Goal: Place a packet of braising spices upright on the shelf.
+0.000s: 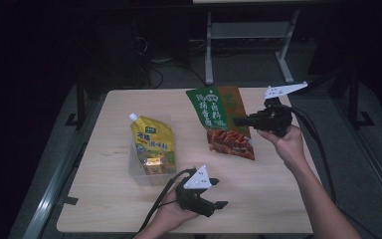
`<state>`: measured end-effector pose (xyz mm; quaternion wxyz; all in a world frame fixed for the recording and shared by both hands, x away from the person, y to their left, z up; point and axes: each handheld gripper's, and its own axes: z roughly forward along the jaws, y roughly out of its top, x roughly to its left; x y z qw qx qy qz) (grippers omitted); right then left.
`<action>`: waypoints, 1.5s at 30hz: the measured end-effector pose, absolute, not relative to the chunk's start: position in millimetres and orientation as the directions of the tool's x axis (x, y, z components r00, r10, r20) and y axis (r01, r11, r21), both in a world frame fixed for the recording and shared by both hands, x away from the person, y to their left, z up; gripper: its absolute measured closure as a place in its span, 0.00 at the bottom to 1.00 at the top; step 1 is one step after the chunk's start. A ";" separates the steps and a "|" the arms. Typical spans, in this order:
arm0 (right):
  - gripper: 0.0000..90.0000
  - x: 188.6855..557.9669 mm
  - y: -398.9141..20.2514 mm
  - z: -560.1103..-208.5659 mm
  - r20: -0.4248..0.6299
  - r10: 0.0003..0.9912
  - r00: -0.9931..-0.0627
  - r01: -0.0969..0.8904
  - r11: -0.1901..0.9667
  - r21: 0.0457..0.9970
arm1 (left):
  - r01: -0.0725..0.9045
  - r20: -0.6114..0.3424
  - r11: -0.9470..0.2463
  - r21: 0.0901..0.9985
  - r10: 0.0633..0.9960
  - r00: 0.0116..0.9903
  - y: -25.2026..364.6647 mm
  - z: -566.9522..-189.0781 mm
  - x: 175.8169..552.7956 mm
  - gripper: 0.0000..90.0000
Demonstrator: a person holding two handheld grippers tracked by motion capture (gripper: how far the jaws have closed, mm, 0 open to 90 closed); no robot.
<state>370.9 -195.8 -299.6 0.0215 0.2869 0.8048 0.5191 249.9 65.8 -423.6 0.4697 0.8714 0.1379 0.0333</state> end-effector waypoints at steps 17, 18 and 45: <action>1.00 386.7 -175.7 -287.9 0.246 0.448 -0.859 0.404 0.299 0.865 | 0.208 -0.071 -0.520 0.828 0.271 0.960 65.8 -425.0 248.9 0.30; 1.00 387.8 -173.6 -287.1 0.249 0.445 -0.860 0.405 0.300 0.864 | 0.207 -0.072 -0.520 0.828 0.268 0.961 65.9 -425.0 248.7 0.30; 1.00 425.4 -118.9 -272.7 0.225 0.368 -0.902 0.349 0.313 0.883 | 0.198 -0.070 -0.528 0.826 0.252 0.965 65.0 -427.9 247.5 0.28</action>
